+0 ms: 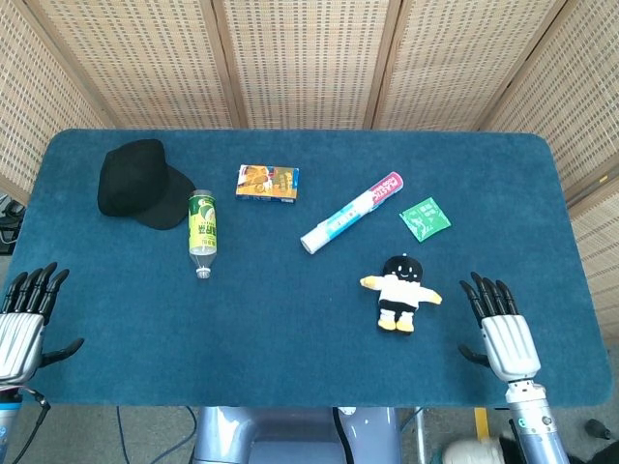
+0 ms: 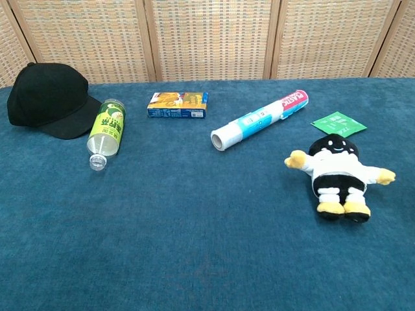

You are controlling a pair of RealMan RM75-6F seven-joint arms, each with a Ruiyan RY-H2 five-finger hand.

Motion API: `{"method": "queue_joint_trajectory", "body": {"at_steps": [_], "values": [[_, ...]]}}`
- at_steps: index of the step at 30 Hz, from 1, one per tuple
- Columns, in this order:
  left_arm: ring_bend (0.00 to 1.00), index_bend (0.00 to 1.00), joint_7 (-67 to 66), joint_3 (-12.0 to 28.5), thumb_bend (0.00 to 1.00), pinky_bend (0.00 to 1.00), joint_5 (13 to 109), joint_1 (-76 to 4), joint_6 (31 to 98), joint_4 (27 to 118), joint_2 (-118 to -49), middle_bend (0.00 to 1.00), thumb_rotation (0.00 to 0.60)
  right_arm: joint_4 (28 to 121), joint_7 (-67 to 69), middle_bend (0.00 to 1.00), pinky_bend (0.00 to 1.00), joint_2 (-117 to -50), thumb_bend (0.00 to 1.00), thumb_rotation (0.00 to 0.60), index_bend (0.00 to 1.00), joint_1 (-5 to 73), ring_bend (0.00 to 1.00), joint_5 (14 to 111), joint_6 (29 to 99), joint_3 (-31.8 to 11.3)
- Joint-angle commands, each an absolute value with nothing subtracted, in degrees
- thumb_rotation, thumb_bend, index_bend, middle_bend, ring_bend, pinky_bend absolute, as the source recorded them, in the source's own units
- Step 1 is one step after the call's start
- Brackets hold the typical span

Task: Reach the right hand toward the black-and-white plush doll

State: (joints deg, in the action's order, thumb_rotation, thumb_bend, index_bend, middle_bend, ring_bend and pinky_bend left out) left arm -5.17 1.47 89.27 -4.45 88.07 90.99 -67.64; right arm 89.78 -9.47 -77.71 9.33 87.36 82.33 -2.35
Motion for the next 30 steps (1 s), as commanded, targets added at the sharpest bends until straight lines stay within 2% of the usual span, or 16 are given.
{"method": "queue_joint_trajectory", "body": {"at_steps": [1, 7, 14, 18, 30], "values": [[0.00, 0.00, -5.0, 1.5, 0.07, 0.00, 89.2, -4.4, 88.1, 91.0, -67.5, 0.00, 0.600, 89.8, -9.6, 0.00, 0.02, -77.8, 0.20, 0.600, 0.03, 9.3, 0.00, 87.3, 82.3, -2.4], [0.00, 0.00, -5.2, 1.4, 0.07, 0.00, 89.3, -4.3, 88.2, 91.3, -67.4, 0.00, 0.600, 89.4, -9.9, 0.00, 0.02, -78.2, 0.20, 0.600, 0.07, 9.5, 0.00, 87.0, 81.9, -2.6], [0.00, 0.00, -5.1, 1.4, 0.07, 0.00, 89.3, -4.1, 88.6, 91.5, -67.2, 0.00, 0.600, 88.0, -9.7, 0.00, 0.04, -80.3, 0.20, 0.600, 0.23, 11.6, 0.00, 85.0, 79.2, -4.7], [0.00, 0.00, -4.8, 1.5, 0.07, 0.00, 89.3, -4.0, 88.7, 91.5, -67.0, 0.00, 0.600, 86.4, -10.5, 0.00, 0.06, -82.3, 0.24, 0.600, 0.30, 13.3, 0.00, 82.1, 76.5, -6.4], [0.00, 0.00, -4.5, 1.4, 0.07, 0.00, 89.5, -4.0, 88.7, 91.4, -67.0, 0.00, 0.600, 77.5, -9.5, 0.05, 0.11, -89.2, 0.33, 0.600, 0.38, 16.8, 0.00, 75.9, 70.6, -8.9]]}}
